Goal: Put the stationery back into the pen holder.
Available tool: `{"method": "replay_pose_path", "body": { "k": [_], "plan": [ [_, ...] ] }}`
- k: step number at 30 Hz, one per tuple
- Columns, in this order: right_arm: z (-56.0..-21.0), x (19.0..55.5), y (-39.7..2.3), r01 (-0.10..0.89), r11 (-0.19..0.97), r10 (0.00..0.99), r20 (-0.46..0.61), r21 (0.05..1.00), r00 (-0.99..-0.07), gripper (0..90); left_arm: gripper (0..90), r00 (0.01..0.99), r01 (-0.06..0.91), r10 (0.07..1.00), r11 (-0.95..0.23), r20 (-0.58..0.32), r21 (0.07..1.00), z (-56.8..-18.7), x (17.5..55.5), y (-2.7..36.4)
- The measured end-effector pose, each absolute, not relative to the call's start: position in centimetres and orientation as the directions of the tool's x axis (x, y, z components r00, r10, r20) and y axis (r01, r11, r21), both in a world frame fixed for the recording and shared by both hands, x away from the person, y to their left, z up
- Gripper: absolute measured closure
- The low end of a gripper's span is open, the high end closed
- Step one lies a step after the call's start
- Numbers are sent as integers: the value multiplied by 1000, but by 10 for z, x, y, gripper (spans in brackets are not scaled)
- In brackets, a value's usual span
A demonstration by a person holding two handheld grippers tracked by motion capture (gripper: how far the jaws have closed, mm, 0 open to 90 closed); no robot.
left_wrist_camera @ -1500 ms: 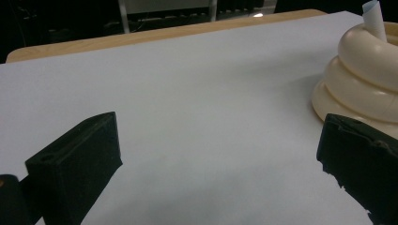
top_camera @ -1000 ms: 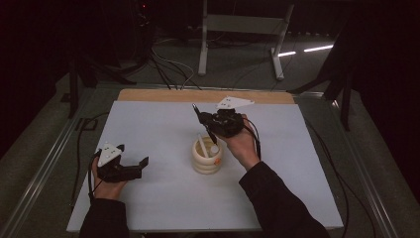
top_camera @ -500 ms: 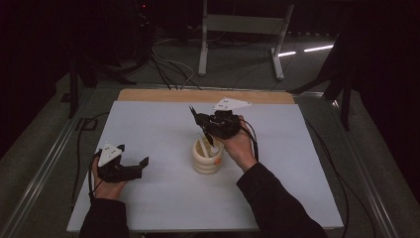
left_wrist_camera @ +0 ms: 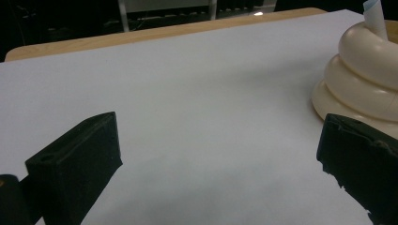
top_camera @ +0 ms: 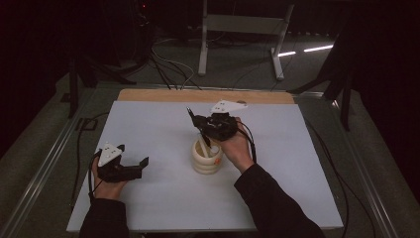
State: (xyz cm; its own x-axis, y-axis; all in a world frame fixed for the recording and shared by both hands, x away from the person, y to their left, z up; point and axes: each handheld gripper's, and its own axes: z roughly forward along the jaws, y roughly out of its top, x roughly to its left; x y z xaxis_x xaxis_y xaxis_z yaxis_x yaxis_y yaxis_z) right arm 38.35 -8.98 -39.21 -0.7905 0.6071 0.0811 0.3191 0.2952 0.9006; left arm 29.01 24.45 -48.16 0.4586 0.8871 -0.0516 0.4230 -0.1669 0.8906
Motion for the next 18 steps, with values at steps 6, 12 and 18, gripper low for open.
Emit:
{"method": "replay_pose_path", "body": {
  "k": [6,12,18],
  "plan": [
    [-394,385,-90,305,302,622,55,903,-781,792,4,458,422,887,-165,-52,891,-482,290,245],
    [-397,388,-91,304,286,641,54,909,-766,792,4,458,422,887,-166,-51,891,-481,290,245],
    [-399,390,-93,307,280,650,56,909,-758,791,5,458,422,887,-164,-53,892,-481,290,245]
  ]
}}
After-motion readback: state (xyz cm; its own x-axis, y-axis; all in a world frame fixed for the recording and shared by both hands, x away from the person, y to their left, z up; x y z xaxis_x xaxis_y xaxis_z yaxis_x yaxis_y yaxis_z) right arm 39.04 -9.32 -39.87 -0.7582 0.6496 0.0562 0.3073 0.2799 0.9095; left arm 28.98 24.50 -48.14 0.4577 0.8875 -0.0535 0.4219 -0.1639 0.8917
